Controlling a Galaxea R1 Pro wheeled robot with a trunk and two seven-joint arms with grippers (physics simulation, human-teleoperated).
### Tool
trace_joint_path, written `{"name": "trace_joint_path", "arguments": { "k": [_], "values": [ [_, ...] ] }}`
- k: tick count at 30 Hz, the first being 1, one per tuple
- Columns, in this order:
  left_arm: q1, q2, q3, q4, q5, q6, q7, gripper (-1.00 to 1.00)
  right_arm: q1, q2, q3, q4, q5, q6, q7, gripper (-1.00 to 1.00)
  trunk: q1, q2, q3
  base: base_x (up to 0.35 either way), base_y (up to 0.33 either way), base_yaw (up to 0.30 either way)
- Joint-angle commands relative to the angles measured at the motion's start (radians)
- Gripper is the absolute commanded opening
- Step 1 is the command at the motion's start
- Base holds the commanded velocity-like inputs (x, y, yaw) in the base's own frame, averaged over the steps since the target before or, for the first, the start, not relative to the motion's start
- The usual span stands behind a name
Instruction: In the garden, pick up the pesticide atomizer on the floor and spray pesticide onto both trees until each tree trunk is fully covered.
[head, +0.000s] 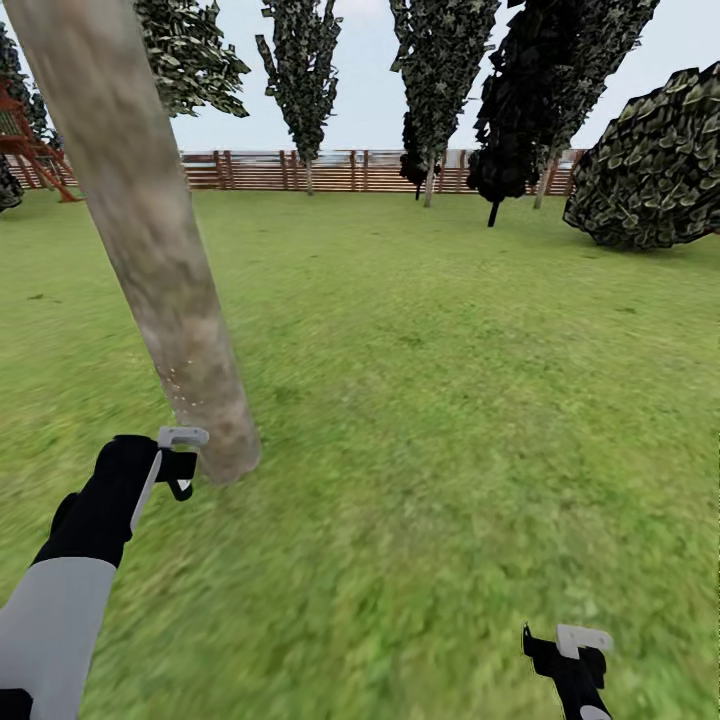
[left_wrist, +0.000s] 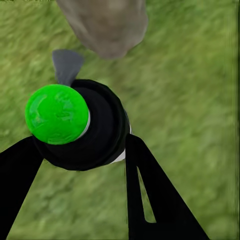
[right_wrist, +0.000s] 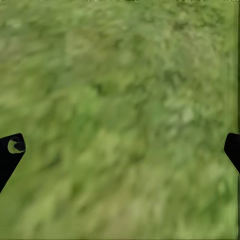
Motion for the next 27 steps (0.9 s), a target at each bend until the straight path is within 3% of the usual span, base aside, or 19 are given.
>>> {"name": "trace_joint_path", "arguments": {
  "k": [1, 12, 20, 27],
  "values": [
    [-0.001, 0.0, 0.001, -0.001, -0.011, 0.004, -0.01, -1.0, 0.0, 0.0, 0.009, 0.0, -0.008, -0.002, -0.002, 1.0, 0.0, 0.0, -0.001, 0.168, -0.243, 0.001],
    [0.001, 0.003, 0.001, -0.001, -0.014, 0.004, -0.01, -1.0, 0.0, 0.0, 0.009, 0.0, -0.008, -0.002, -0.002, 1.0, 0.0, 0.0, -0.001, 0.024, -0.263, 0.02],
    [-0.001, 0.009, 0.001, -0.001, -0.015, 0.004, -0.008, -1.0, 0.0, 0.0, 0.009, 0.0, -0.008, -0.002, -0.002, 1.0, 0.0, 0.0, -0.001, -0.073, -0.269, 0.255],
    [-0.047, 0.01, 0.002, -0.001, -0.016, 0.004, -0.007, -1.0, 0.0, 0.0, 0.009, 0.0, -0.008, -0.002, -0.002, 1.0, 0.0, 0.0, -0.001, 0.228, -0.062, 0.276]
  ]
}}
